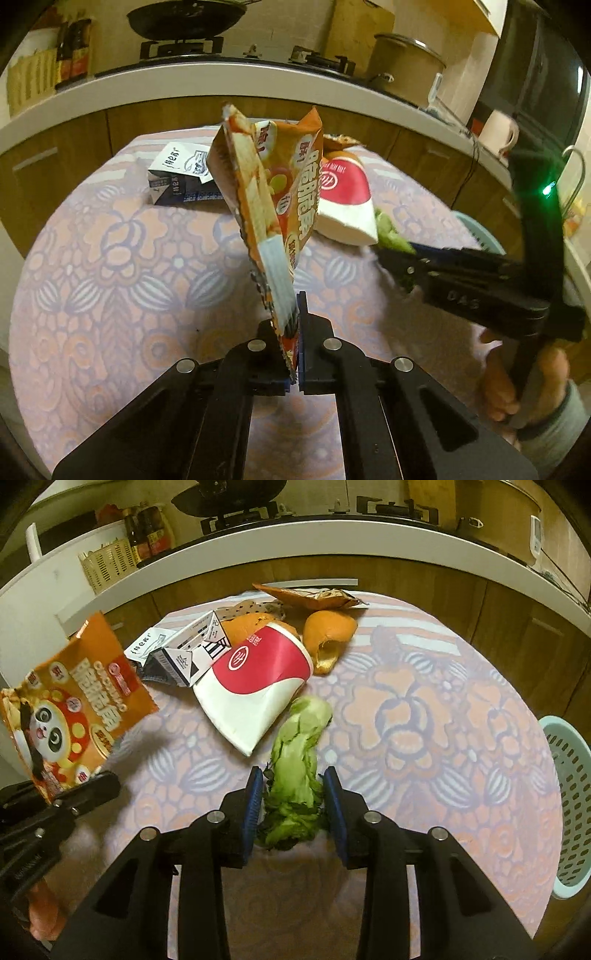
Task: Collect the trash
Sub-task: 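Grasp the orange panda snack bag with the left tool while the right tool grasps the green vegetable, then carry both items over the blue basket and open both tools to drop them, then move both open tools back over the table toward the milk carton and cup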
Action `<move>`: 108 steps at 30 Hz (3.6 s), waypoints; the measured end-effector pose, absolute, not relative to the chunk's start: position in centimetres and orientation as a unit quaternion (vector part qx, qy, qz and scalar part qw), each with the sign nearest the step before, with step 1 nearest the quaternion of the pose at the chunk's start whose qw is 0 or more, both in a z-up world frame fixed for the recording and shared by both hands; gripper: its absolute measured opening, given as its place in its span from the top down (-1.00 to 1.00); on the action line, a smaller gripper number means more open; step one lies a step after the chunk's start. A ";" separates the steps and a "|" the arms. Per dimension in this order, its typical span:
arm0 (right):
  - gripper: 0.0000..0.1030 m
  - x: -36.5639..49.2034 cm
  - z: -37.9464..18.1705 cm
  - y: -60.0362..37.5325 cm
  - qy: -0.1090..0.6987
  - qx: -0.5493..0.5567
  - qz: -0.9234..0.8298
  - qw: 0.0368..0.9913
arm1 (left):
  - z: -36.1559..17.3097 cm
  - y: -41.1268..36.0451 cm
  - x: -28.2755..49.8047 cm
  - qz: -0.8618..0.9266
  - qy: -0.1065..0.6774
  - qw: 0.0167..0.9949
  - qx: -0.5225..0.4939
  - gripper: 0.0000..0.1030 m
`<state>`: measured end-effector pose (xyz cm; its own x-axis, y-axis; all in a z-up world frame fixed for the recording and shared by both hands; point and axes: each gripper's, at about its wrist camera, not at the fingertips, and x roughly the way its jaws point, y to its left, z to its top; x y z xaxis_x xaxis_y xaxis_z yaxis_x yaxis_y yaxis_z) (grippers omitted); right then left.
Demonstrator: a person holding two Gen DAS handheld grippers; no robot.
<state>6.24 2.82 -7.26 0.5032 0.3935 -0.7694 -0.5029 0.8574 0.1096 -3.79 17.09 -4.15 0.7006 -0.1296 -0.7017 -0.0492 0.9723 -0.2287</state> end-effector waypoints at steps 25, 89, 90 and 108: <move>0.68 5.6 0.6 -8.5 0.335 -0.015 0.193 0.922 | 1.2 7.5 -0.2 -0.097 0.350 0.930 -0.056 1.00; 0.43 14.8 -6.0 -33.6 0.443 0.132 0.013 0.886 | -5.6 -16.1 15.2 -0.232 0.448 0.863 0.036 -0.41; 0.39 14.5 -5.3 -33.2 0.436 0.131 0.018 0.890 | -5.2 -15.6 14.9 -0.228 0.443 0.867 0.032 -0.41; 0.16 9.1 0.7 -12.6 0.352 0.026 0.163 0.922 | 2.5 3.8 5.1 -0.022 0.328 0.943 -0.054 -0.41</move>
